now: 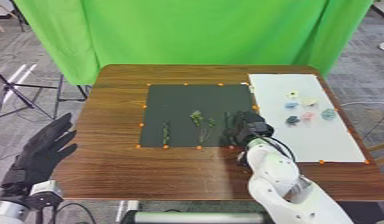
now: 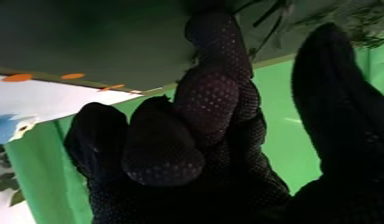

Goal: Arrange flowers

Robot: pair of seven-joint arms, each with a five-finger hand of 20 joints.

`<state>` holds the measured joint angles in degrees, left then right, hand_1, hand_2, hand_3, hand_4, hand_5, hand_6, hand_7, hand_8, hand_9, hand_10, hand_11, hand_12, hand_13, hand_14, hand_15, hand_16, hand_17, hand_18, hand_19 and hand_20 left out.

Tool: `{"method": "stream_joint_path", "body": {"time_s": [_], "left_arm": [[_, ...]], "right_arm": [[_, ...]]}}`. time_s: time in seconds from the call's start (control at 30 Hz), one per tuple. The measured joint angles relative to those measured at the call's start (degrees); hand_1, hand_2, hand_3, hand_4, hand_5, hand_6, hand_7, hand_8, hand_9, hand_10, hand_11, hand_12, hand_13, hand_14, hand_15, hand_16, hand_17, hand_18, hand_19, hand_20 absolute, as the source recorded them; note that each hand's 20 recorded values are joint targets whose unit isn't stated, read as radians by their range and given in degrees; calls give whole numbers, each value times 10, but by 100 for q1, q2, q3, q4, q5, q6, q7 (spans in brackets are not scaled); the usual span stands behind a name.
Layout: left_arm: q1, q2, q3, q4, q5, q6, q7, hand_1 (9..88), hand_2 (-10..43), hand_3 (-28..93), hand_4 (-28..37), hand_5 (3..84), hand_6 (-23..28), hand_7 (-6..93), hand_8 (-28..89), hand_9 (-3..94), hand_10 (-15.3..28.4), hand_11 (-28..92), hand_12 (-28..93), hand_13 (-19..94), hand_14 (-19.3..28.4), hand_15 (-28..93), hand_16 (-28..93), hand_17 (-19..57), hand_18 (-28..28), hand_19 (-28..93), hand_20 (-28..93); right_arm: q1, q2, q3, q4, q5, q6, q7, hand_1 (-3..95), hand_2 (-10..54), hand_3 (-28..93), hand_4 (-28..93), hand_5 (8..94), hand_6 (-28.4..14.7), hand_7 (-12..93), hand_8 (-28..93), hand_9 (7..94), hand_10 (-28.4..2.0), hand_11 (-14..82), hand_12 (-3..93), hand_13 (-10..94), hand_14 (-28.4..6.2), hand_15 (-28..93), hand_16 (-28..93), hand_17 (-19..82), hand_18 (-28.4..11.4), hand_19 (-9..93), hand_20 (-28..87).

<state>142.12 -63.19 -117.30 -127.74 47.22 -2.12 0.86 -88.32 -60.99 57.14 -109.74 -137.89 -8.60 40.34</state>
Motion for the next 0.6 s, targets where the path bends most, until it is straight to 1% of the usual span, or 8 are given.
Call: {"method": "stream_joint_path", "body": {"time_s": [0.2,0.6], "left_arm": [[1,1,3,0,-1,1,0,246,-46,688,-264,207,2,174,-92,151,76,75,228,107,104,109,102,-123,166,321,106],[-1,-4,0,0,-2,0,5,245,-45,688,-263,207,2,176,-93,151,76,76,228,107,105,111,102,-122,166,320,106]], "right_arm": [[-70,10,66,-83,-26,7,-31,242,-95,782,-278,698,-12,459,-138,796,-106,536,418,751,-70,773,385,405,-219,932,647],[-161,171,193,-279,-93,20,-3,249,-95,780,-265,689,-18,452,-138,784,-113,536,415,739,-76,774,380,395,-220,932,639]]}}
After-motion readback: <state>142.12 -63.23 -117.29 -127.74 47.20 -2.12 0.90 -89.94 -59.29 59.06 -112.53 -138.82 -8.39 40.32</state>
